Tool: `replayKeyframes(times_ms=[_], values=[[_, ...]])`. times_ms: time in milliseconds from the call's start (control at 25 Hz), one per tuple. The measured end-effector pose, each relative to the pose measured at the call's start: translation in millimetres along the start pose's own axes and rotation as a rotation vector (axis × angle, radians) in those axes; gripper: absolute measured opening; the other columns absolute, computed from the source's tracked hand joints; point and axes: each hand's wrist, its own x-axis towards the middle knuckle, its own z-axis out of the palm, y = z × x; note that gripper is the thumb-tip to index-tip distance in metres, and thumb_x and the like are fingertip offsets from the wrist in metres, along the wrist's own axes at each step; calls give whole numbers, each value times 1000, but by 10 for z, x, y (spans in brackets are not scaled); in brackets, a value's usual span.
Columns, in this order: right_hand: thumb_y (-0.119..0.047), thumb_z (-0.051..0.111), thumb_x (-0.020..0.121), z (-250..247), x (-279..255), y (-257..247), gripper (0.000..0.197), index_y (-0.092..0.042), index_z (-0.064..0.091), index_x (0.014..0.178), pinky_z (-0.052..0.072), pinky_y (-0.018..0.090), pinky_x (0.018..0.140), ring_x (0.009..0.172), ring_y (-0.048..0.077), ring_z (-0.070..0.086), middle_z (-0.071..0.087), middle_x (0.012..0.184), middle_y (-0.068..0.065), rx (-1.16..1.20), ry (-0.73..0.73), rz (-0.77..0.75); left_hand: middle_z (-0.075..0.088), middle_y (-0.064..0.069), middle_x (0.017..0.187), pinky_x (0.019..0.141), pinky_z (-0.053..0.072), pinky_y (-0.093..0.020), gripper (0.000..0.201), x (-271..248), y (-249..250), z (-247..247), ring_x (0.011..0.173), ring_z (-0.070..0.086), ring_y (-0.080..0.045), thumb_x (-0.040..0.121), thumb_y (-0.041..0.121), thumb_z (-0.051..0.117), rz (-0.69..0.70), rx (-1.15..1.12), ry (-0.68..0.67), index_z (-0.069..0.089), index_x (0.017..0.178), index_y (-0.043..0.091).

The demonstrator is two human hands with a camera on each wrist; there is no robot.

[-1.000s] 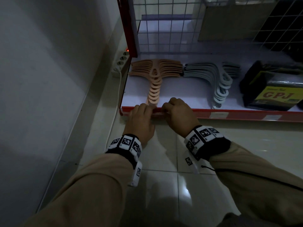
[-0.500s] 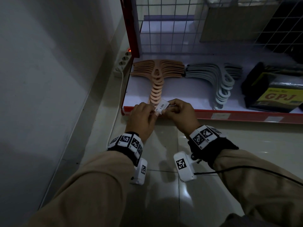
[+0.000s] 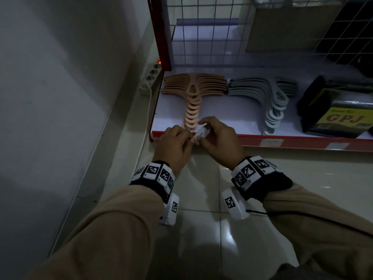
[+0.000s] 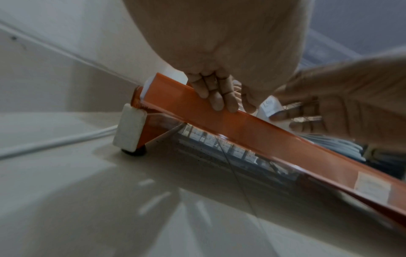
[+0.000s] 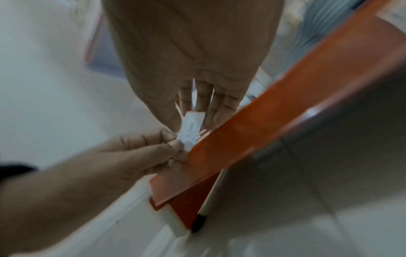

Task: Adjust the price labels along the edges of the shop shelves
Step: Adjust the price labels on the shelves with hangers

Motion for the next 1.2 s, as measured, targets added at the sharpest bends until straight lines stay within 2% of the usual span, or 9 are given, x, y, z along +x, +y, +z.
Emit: replayKeyframes(times_ms=[80,160,240,320,440,600,720,960,1200], values=[[-15,62,84,-41,58,-6,28,-17,62,113,39,27,70,88,19,54,66,95,2,-230,-69,-102,57,-12,105,82,41,-40,22,10,-18,-20,97,48,-27,94,22,52,22,45,-34,63,107,7],[-14,59,86,-106,118,9,20,-17,68,104,37,28,69,89,23,54,69,94,4,-373,-150,-110,56,-10,105,82,42,-39,24,16,-18,-45,98,49,-26,94,27,53,38,89,-46,62,107,9],[-11,59,86,-164,136,41,16,-16,70,97,44,30,72,86,22,60,71,92,3,-318,-127,-71,56,-6,105,84,40,-37,29,20,-14,-69,98,50,-25,92,37,54,41,183,-55,61,108,13],[-9,61,87,-171,129,52,12,-14,70,93,50,34,75,81,19,63,71,90,3,-182,-24,-36,56,-3,105,87,35,-35,32,11,-44,-93,100,50,-24,90,43,54,20,295,-46,58,109,18],[-12,62,87,-53,141,26,9,-12,69,92,50,37,73,79,20,61,67,89,5,-153,45,-37,58,-2,104,88,30,-34,26,-25,-132,-144,101,50,-24,89,38,57,-34,294,0,58,106,18],[-11,60,88,126,170,11,12,-12,69,95,46,38,72,86,26,57,66,89,9,-235,6,-46,61,1,103,91,32,-36,31,8,-148,-158,102,52,-23,89,34,58,-113,184,6,52,117,22],[-9,60,85,193,176,-13,13,-9,70,94,45,41,71,84,31,55,66,85,12,-295,-14,-94,56,-1,113,91,31,-37,33,-11,-161,-113,108,47,-24,95,35,48,-80,301,-49,48,127,26],[-16,60,83,146,111,-4,21,-8,64,102,44,41,77,91,31,52,59,96,14,-441,-115,-126,54,-7,111,85,32,-38,28,15,-154,-93,103,46,-28,98,34,40,-70,434,-82,55,117,20],[-17,50,91,127,133,-9,23,-10,64,108,41,38,77,95,29,50,59,103,12,-637,-237,-116,53,-5,109,84,32,-38,24,11,-141,-81,101,46,-27,99,29,41,-59,498,-72,54,116,22]])
